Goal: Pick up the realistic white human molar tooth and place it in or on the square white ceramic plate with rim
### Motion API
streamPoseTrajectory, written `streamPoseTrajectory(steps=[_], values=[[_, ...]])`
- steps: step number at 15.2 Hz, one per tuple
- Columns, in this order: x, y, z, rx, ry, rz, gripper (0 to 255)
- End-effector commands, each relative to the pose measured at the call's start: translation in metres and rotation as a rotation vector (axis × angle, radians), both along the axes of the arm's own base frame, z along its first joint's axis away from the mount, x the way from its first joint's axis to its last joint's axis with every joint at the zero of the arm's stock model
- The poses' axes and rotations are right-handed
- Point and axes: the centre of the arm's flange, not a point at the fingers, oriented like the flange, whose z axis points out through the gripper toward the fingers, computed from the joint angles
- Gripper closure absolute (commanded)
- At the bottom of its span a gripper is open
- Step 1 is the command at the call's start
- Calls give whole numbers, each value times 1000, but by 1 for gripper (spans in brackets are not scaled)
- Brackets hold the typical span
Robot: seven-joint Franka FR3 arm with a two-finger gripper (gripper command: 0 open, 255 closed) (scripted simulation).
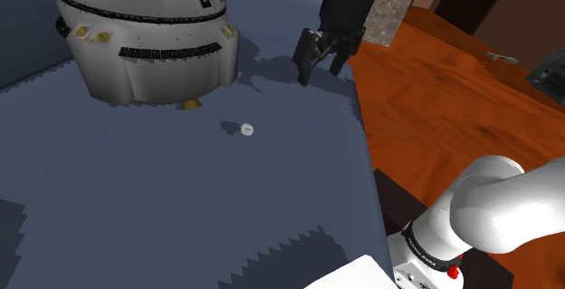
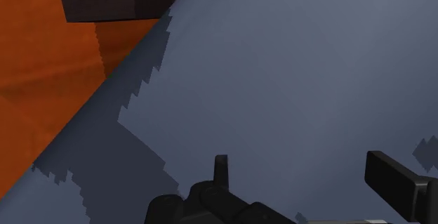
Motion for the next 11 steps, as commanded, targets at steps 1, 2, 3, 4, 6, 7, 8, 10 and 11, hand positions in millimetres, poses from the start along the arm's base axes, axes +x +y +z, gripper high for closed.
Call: streamPoseTrajectory(steps=[1, 2, 3, 4, 6, 7, 8, 10, 11], values=[[0, 31, -1, -22, 2, 3, 0], [1, 46, -2, -33, 3, 4, 0], [2, 61, -3, -45, 4, 6, 0], [3, 75, -5, -56, 6, 8, 0], [5, 105, -9, -79, 8, 12, 0], [6, 120, -11, -90, 9, 14, 0], [7, 134, -13, -101, 10, 16, 0], [9, 164, -18, -124, 13, 20, 0], [9, 178, -21, -135, 14, 22, 0]])
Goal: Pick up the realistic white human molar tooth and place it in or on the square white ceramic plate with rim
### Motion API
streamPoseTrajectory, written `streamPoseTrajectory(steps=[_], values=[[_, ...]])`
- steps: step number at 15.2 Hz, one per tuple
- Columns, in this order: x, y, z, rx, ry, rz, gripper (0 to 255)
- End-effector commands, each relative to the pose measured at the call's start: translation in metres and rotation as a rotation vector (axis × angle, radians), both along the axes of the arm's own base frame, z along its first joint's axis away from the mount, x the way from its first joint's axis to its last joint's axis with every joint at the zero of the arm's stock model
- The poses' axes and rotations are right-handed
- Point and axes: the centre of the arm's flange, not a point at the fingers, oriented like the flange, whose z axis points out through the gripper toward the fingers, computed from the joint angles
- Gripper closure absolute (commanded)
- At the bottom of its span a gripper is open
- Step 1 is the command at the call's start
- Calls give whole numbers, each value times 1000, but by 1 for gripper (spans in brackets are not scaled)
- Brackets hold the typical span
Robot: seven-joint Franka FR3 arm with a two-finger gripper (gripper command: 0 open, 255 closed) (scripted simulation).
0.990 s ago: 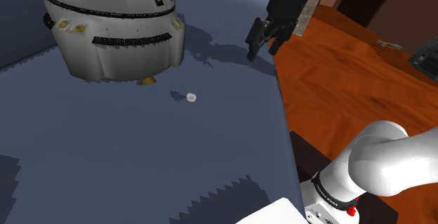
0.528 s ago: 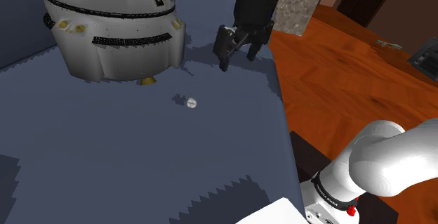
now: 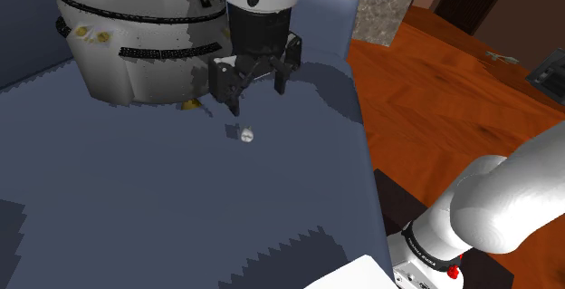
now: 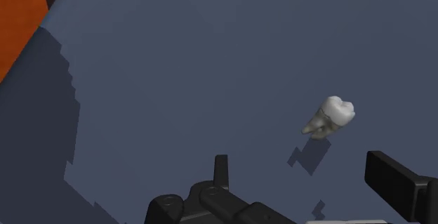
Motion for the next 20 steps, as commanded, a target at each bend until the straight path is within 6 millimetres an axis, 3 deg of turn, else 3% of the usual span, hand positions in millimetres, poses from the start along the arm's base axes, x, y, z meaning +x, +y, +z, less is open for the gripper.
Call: streamPoseTrajectory(steps=[1, 9, 17, 18, 20], values=[[2, 28, -6, -20, 1, 1, 0], [6, 20, -45, -20, 1, 1, 0], [6, 20, -45, -20, 1, 1, 0], [6, 20, -45, -20, 1, 1, 255], [6, 20, -45, -20, 1, 1, 255]])
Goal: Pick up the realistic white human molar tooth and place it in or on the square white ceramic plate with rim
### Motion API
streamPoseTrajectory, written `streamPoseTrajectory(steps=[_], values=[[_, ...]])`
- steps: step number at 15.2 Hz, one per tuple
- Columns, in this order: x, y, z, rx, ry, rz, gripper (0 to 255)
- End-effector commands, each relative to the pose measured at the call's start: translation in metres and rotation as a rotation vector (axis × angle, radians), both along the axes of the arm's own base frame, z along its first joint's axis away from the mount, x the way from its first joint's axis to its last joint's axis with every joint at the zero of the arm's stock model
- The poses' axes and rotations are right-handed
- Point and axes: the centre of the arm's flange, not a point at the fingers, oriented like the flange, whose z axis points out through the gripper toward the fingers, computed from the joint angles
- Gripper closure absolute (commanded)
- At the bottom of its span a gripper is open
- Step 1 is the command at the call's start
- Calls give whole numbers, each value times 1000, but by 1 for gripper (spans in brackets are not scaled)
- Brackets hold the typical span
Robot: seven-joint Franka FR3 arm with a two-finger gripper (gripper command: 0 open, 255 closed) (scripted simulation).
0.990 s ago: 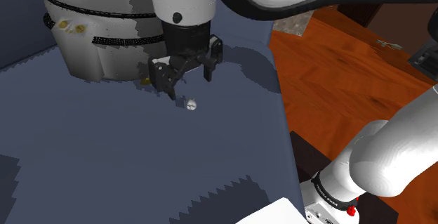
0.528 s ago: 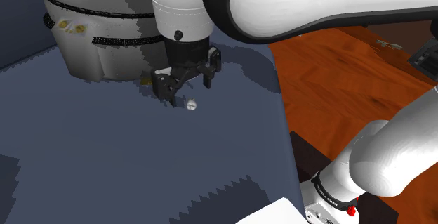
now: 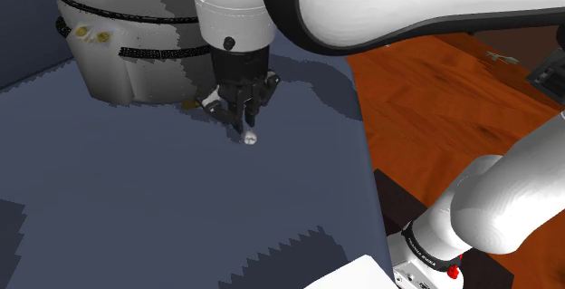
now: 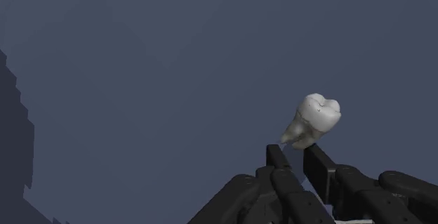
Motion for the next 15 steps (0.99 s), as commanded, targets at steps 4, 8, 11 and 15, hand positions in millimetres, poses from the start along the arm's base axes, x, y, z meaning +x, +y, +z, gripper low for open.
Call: streamPoseTrajectory(steps=[4, 8, 11, 15], values=[[0, -2, -3, -11, 9, -6, 255], [0, -1, -2, -8, 7, -4, 0], [-46, 1, 20, 78, -129, -234, 0], [-74, 6, 22, 134, -217, -382, 0]])
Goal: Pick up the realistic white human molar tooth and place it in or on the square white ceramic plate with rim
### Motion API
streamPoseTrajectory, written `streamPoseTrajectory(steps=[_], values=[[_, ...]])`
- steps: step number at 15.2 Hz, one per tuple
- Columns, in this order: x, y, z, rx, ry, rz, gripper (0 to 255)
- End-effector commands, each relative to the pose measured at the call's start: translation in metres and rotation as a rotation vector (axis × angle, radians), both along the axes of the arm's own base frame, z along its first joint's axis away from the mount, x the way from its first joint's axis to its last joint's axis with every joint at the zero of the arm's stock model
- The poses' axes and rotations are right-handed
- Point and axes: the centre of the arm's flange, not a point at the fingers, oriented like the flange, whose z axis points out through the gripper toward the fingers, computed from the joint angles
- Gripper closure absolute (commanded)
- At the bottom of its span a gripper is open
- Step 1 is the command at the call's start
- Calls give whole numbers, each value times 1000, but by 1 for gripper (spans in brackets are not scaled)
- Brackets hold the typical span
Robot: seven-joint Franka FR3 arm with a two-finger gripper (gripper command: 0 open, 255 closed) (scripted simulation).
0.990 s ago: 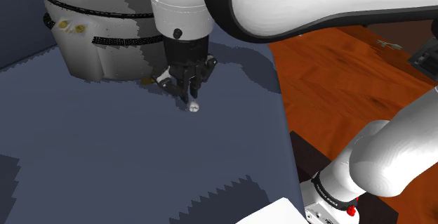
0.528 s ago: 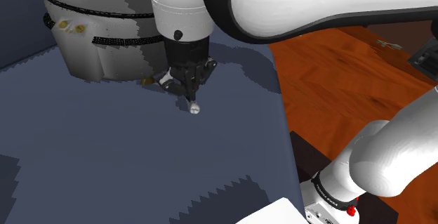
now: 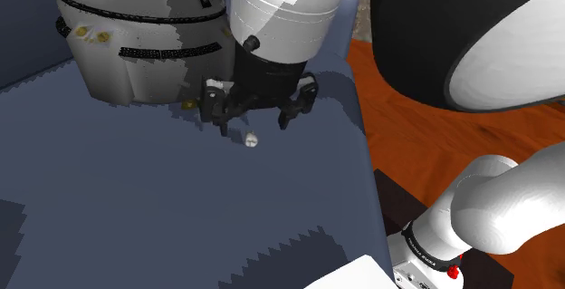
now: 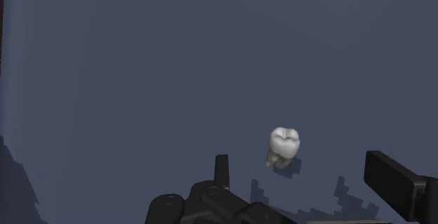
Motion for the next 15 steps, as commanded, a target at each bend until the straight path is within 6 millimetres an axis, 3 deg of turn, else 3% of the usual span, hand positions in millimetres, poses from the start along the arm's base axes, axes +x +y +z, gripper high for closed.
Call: streamPoseTrajectory(steps=[1, 6, 14, 15], values=[[-1, 0, -9, 9, -11, -23, 0], [5, -3, -32, 9, -11, -23, 0], [5, -3, -32, 9, -11, -23, 0], [5, -3, -32, 9, -11, -23, 255]])
